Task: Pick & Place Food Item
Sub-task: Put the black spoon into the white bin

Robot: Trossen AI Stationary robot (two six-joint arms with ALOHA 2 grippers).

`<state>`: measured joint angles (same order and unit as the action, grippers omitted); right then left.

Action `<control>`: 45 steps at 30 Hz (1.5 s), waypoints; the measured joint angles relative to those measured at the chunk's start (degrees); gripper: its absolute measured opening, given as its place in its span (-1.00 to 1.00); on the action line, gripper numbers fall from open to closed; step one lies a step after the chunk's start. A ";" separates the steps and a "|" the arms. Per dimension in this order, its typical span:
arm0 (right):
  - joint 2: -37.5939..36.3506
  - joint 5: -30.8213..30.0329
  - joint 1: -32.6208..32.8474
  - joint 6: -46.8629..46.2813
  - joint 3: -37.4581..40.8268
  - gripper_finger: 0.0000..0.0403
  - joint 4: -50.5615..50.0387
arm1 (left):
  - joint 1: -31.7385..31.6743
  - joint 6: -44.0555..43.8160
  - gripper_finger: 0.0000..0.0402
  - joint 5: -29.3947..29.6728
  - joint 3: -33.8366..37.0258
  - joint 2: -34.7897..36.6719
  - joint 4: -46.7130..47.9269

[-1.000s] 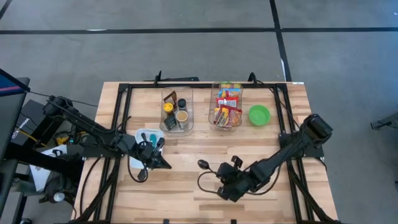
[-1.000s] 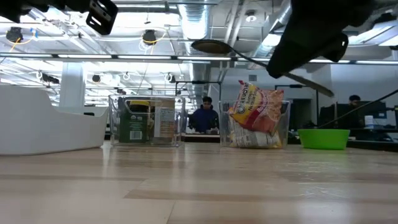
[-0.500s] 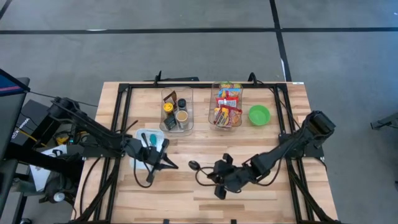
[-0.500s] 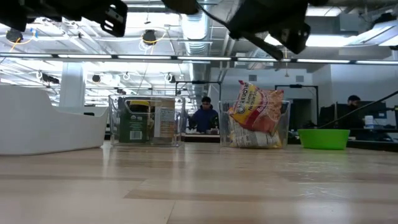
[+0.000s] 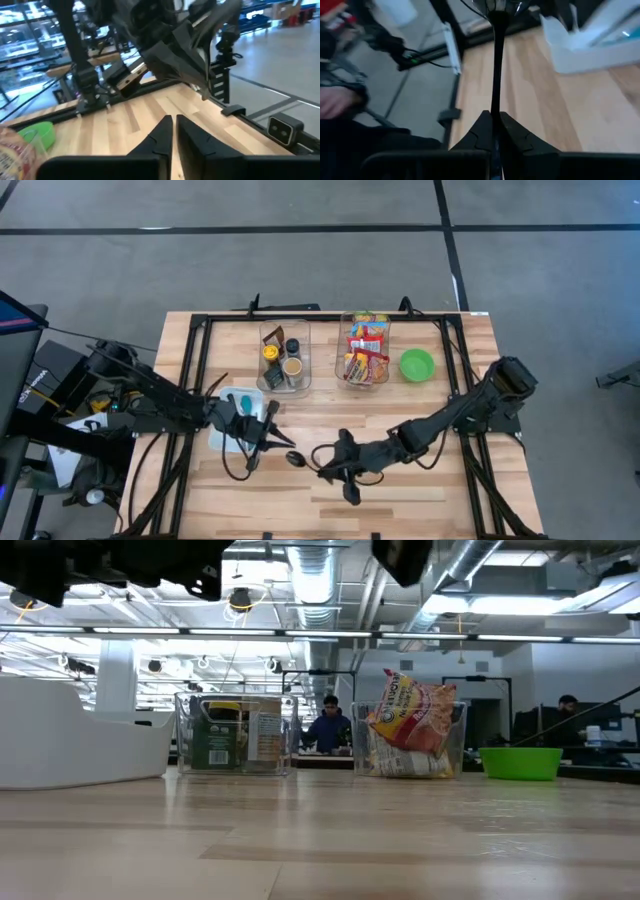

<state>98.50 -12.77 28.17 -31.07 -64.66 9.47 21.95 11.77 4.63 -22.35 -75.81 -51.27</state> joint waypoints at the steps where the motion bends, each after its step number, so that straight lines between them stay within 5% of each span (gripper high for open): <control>1: 0.00 1.16 -0.33 0.54 0.00 -0.98 1.03 | -0.40 0.32 -0.89 -1.32 0.00 -0.21 -0.47; 6: 0.00 6.09 -2.04 1.27 -0.02 -0.98 3.72 | -0.93 5.74 -0.69 -7.76 0.02 -2.00 -5.46; 17: 0.02 12.17 -4.79 1.19 -0.02 -0.98 4.92 | -1.76 5.53 -0.39 -7.68 -0.14 -2.75 -12.80; 45: 0.07 15.50 -5.43 -2.22 -0.04 -0.98 5.19 | -1.74 5.55 -0.43 -11.68 -0.22 -2.71 -19.53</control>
<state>98.56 2.73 22.74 -33.29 -64.71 14.66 20.21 17.32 -7.05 -22.57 -78.52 -70.80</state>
